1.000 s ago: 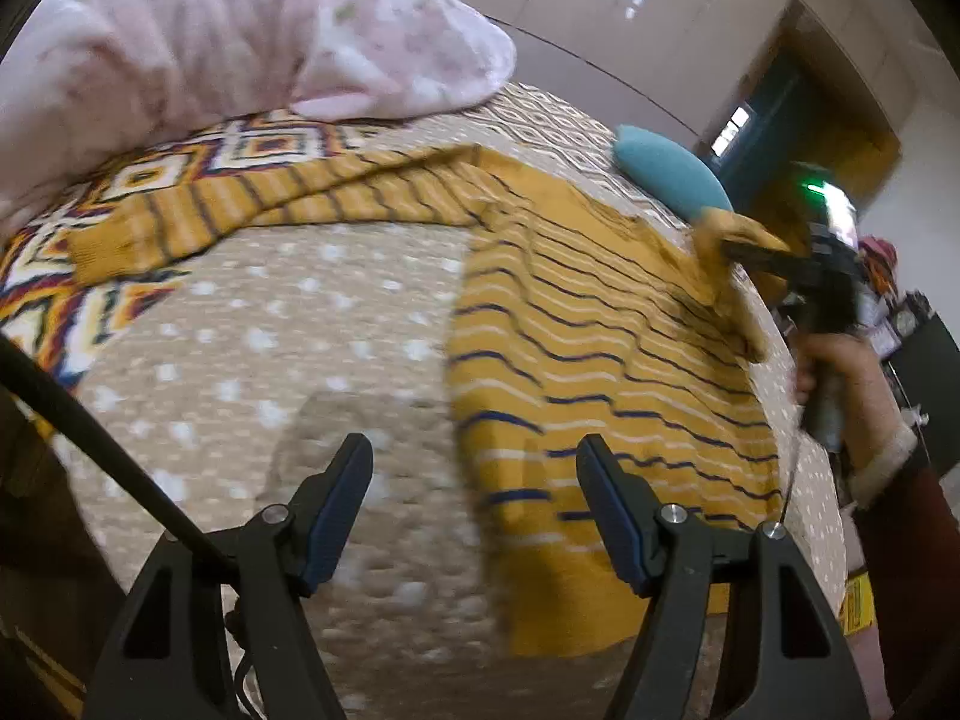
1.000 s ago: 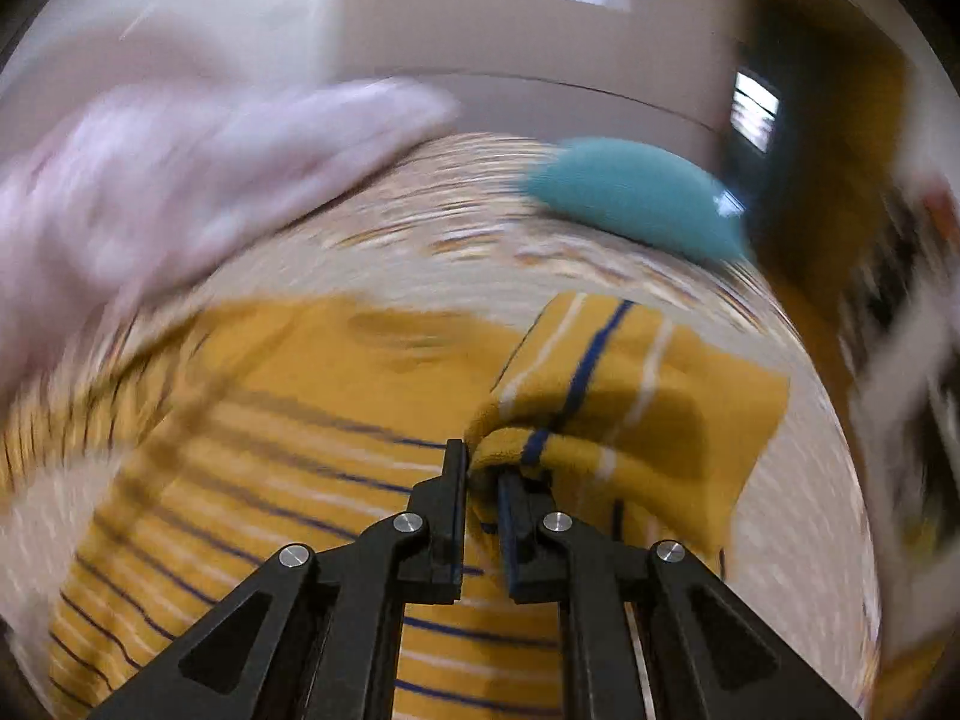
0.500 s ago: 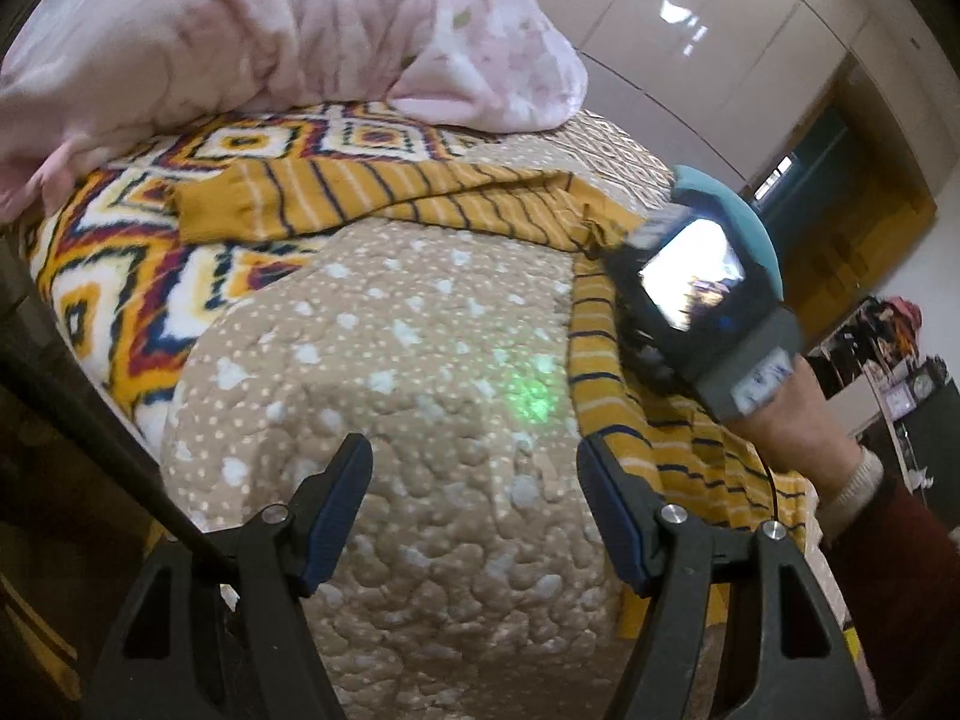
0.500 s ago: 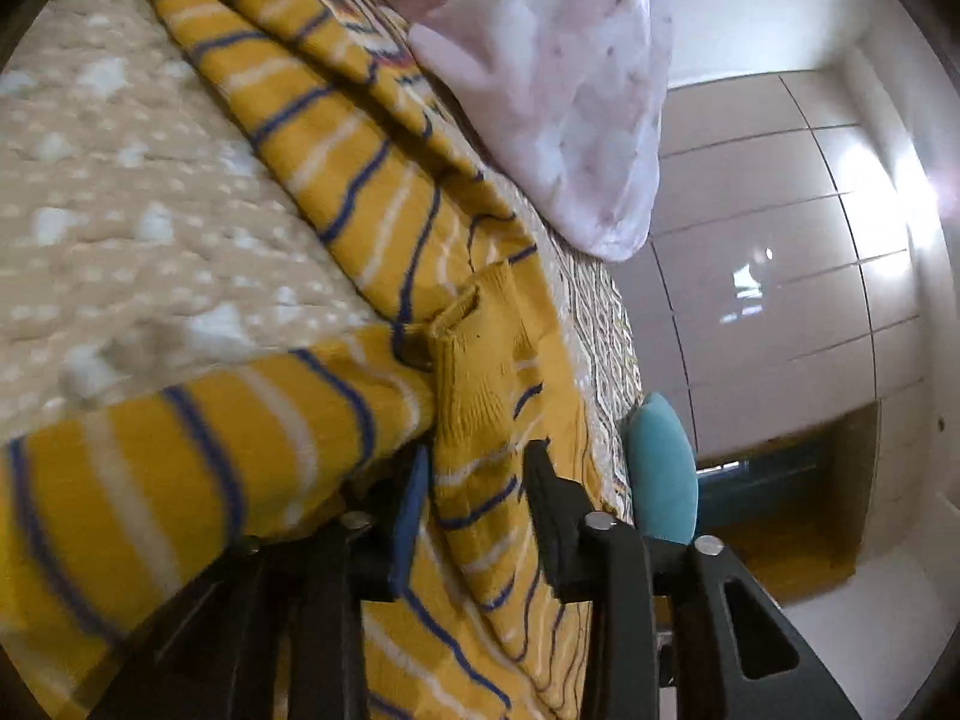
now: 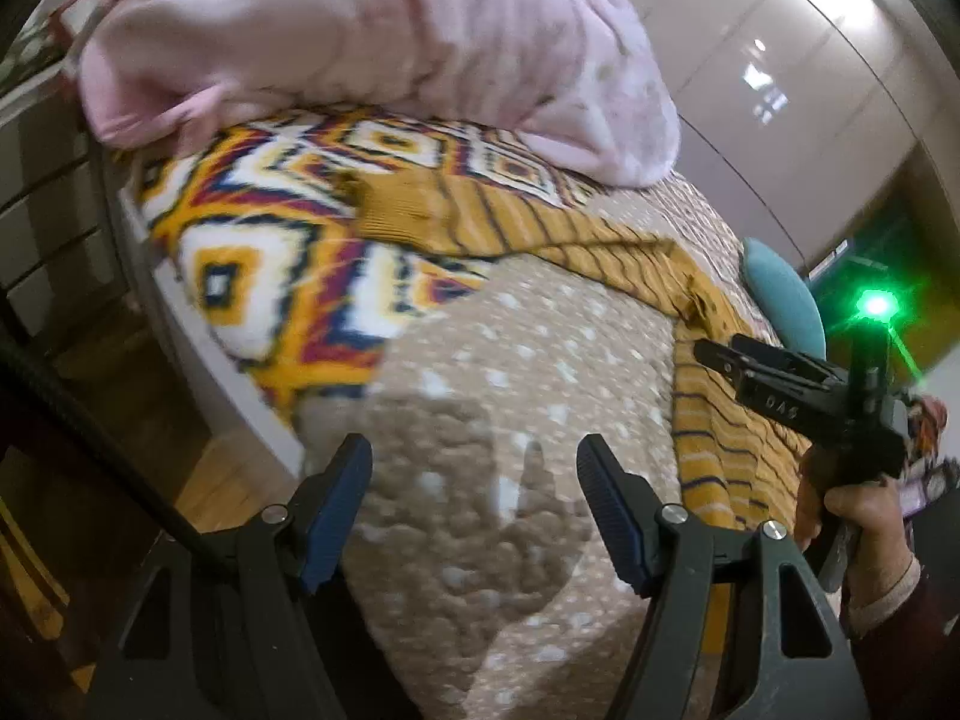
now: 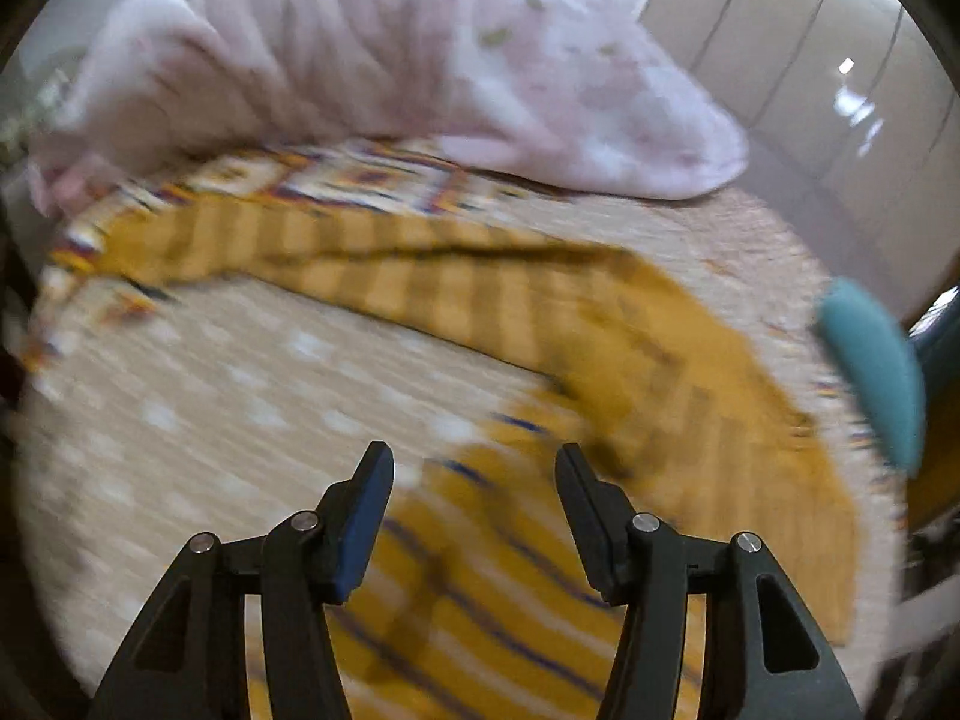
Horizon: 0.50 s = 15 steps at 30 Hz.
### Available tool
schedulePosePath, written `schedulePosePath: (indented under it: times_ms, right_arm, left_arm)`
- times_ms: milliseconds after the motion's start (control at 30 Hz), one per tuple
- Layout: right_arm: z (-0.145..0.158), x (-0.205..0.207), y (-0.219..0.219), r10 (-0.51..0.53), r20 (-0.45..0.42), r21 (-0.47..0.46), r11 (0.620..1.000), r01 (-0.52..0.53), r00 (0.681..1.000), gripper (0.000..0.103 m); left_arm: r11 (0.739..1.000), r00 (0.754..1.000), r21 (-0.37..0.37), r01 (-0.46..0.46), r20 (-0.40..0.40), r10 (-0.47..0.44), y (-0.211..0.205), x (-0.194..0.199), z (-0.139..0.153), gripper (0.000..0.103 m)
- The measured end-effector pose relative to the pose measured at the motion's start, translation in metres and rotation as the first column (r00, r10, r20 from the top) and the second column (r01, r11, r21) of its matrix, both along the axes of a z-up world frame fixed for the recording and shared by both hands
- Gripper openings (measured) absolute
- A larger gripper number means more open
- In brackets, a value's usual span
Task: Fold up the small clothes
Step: 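Fold the held sleeve across the sweater body with the right gripper, release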
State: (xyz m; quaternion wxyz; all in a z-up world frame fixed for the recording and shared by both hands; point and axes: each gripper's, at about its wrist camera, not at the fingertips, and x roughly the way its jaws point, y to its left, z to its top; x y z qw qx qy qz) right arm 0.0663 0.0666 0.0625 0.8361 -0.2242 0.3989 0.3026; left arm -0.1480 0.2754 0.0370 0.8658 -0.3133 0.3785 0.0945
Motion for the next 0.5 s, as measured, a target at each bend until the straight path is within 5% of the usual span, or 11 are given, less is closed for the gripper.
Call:
schedulePosePath:
  times_ms: [167,267,333,500]
  right_arm:
    - [-0.007,-0.001,0.064,0.096,-0.270,0.239,0.971,-0.030,0.958,0.060]
    - [-0.026,0.001,0.100,0.153,-0.460,0.365,0.931,0.029,0.875,0.061]
    - [-0.044,0.004,0.120,0.132,-0.565,0.379,0.918,0.113,0.815,0.061]
    - [-0.078,0.011,0.148,0.032,-0.665,0.370,0.882,0.292,0.746,0.061]
  left_arm:
    - [0.998,0.998,-0.039,-0.055,0.005,0.055,0.026,-0.014,-0.007,0.070]
    - [0.994,0.996,-0.067,-0.083,0.007,0.084,0.039,-0.023,-0.012,0.070]
    - [0.992,0.995,-0.076,-0.099,0.009,0.100,0.045,-0.026,-0.014,0.070]
    - [0.989,0.993,-0.095,-0.117,0.015,0.119,0.058,-0.035,-0.020,0.070]
